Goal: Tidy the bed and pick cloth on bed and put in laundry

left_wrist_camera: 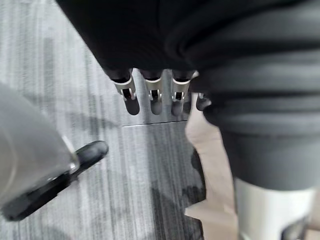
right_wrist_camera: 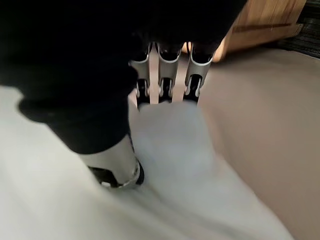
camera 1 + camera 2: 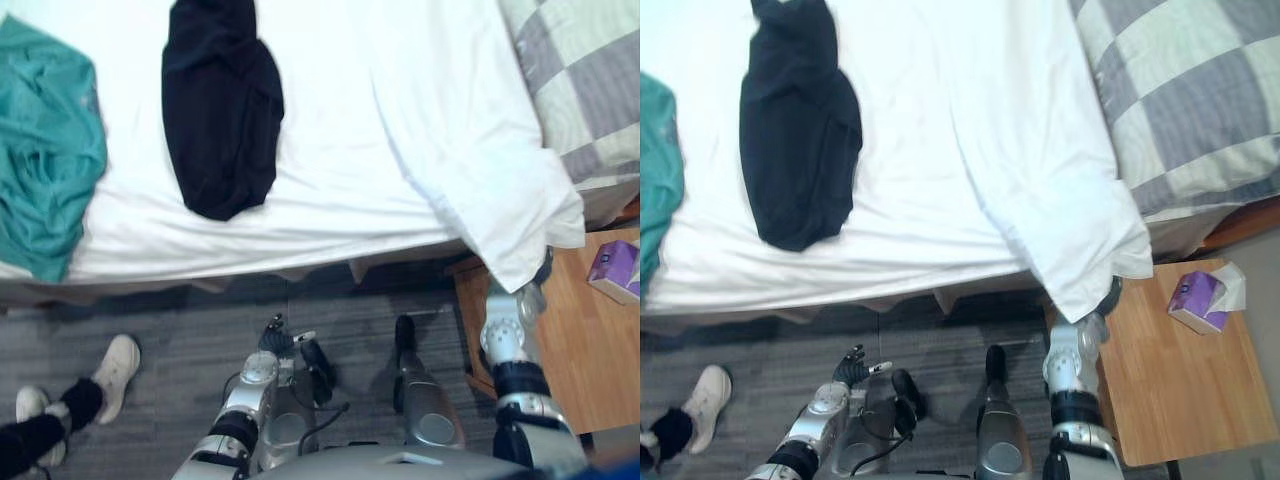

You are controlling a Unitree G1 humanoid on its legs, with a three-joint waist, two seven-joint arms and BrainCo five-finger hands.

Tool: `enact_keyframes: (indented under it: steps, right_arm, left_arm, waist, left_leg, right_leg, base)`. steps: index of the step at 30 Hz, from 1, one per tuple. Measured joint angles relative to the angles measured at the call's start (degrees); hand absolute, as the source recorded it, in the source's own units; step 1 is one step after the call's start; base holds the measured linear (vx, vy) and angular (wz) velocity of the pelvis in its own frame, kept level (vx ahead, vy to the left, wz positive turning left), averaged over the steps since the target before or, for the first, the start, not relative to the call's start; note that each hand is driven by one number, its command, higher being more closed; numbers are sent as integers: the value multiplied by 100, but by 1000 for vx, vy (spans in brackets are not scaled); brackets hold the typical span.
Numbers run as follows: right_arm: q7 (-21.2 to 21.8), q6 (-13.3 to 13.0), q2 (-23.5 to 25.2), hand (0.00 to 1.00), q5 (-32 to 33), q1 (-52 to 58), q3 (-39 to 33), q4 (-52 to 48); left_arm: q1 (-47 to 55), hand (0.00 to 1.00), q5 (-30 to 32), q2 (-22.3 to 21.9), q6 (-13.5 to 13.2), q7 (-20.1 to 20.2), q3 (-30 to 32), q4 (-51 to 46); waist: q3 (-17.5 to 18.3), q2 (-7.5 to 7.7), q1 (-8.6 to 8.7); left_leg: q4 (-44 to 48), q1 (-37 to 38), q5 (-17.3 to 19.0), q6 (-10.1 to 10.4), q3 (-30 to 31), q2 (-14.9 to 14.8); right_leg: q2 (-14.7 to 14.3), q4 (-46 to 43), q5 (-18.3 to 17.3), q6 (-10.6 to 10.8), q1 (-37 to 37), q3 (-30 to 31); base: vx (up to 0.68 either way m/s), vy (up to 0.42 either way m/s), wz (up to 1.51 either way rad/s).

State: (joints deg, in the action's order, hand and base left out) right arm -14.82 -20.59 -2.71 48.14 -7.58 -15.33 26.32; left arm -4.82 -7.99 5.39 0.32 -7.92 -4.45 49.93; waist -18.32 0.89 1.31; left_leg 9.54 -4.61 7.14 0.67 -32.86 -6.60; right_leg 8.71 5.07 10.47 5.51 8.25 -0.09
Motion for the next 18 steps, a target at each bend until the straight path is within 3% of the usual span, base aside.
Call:
enact_keyframes:
  steps: [4, 9, 11, 12, 15, 18]
  right_arm:
    - [42, -80, 85, 0, 317, 791, -52, 630]
    - [-757, -114, 257, 0, 334, 1546, -681, 1221]
    - [-1090, -242, 342, 0, 334, 1835, -914, 1192]
    - [-1144, -305, 375, 100, 324, 1885, -935, 1116]
    - [-1269, -629, 498, 100, 22, 2011, -925, 180]
    - [-829, -838, 424, 100, -582, 1896, -485, -1058]
  left_arm:
    - [188, 0, -104, -77, -119, 26, 6, 317]
    - [415, 0, -269, -267, -262, 109, 431, 605]
    - [616, 0, -267, -303, -325, 179, 504, 611]
    - [663, 0, -265, -311, -326, 184, 505, 611]
    - [830, 0, -260, -373, -311, 265, 496, 594]
    - [899, 0, -259, -411, -234, 255, 419, 585]
  waist:
    - [231, -66, 169]
    - [512, -133, 252]
    - [709, -137, 247]
    - [748, -138, 245]
    - [910, -128, 244]
    - [1166, -95, 187]
  left_leg:
    - [-336, 408, -47, 74, -282, 58]
    - [-774, 970, -123, 213, -643, 69]
    - [-986, 1215, -185, 295, -742, 48]
    - [-1034, 1276, -197, 315, -749, 45]
    - [-1210, 1477, -243, 374, -749, 45]
    - [-1353, 1520, -322, 374, -709, 65]
  right_leg:
    - [-33, 0, -98, -54, -120, 143]
    - [-137, 4, -257, -153, -343, 283]
    - [-203, 4, -354, -180, -483, 277]
    - [-218, 3, -377, -203, -521, 271]
    - [-245, 4, -470, -205, -687, 158]
    - [-251, -3, -469, -214, -694, 49]
  base:
    - [54, 10, -39]
    - [35, -28, -34]
    - [33, -58, -14]
    - [15, -55, -8]
    - [-7, -44, 6]
    - [14, -30, 12]
